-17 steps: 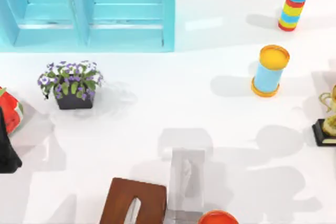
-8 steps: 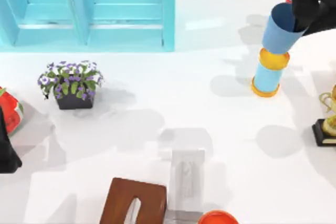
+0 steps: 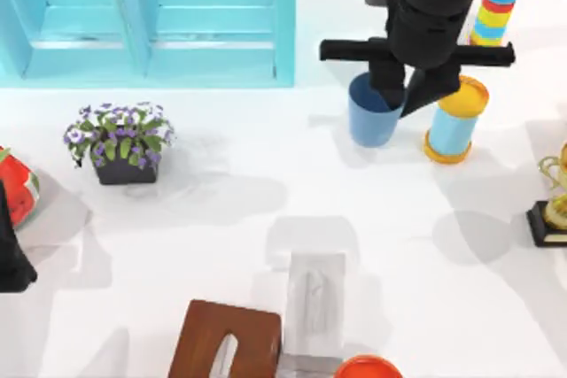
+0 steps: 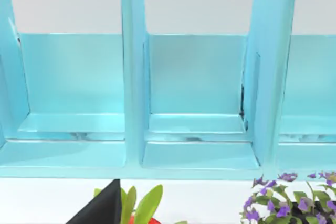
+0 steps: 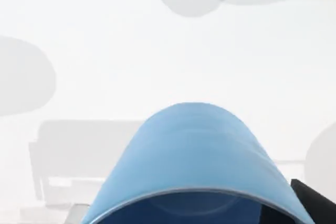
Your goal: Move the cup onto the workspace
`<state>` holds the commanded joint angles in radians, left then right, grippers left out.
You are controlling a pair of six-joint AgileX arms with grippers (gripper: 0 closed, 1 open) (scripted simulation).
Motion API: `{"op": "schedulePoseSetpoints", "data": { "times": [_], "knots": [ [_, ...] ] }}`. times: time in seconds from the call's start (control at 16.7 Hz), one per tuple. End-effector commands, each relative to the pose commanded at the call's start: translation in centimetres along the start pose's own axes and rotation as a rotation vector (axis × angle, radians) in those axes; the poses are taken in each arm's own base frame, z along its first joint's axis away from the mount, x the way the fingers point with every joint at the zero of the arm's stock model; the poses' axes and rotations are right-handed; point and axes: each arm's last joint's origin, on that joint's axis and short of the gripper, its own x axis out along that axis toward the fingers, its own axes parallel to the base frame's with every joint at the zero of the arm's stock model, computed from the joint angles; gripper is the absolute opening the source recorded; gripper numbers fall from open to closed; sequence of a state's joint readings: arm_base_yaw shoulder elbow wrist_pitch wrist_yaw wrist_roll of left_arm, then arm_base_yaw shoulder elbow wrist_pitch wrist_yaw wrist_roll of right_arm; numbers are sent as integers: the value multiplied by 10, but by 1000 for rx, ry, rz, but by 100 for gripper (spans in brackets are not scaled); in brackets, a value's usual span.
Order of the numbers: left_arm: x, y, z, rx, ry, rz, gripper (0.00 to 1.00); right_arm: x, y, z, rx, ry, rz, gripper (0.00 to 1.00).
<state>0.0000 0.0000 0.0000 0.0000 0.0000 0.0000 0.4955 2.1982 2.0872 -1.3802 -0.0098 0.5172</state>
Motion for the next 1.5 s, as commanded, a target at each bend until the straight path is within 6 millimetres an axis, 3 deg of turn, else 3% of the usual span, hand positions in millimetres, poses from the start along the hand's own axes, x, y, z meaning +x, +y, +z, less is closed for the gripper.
{"op": "schedulePoseSetpoints", "data": {
  "times": [0.36,0.78,1.08,1.5],
  "knots": [
    [0,0,0,0,0,0,100,4,-1,1,5,8,-3,0],
    [0,0,0,0,0,0,100,61,9,-1,0,1,-1,0],
    [0,0,0,0,0,0,100,66,9,-2,-1,2,-2,0],
    [0,0,0,0,0,0,100,66,9,-2,-1,2,-2,53]
  ]
}}
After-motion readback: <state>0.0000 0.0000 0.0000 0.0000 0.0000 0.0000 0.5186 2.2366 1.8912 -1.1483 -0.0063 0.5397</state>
